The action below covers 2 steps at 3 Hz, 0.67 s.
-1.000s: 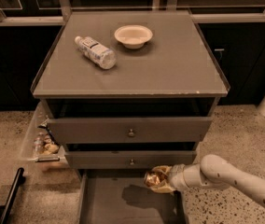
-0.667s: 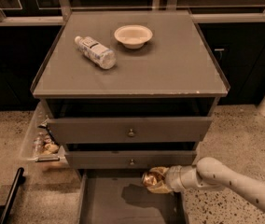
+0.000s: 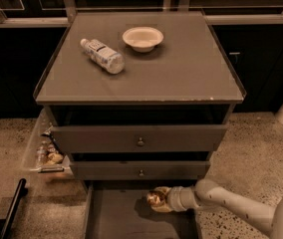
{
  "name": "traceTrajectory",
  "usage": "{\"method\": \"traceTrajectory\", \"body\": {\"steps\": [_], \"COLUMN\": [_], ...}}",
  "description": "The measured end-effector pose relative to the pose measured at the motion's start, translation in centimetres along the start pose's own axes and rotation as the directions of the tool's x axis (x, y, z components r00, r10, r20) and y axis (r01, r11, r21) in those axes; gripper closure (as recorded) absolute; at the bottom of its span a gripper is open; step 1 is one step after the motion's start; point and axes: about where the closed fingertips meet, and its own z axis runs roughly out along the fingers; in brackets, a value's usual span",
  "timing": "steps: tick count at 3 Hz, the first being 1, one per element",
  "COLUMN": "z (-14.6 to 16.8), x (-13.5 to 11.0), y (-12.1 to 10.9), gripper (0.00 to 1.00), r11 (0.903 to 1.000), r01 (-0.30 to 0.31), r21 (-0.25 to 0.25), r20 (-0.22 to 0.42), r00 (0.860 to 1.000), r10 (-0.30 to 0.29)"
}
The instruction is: Place orange can into bottom drawer
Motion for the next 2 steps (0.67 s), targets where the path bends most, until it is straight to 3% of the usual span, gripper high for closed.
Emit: {"method": "traceTrajectory", "body": {"steps": [1,2], "z": [3.7,7.0], "x": [3.5,6.0], "y": [-0.7,-0.3], "gripper": [1.0,1.0], "r11": [0.9991,0.9981], "r01": [0.033,0.059], "r21": [0.026,0.02], "r20": [-0.015,-0.022], "r00": [0.999,0.998], "r10": [-0.032,-0.058]}}
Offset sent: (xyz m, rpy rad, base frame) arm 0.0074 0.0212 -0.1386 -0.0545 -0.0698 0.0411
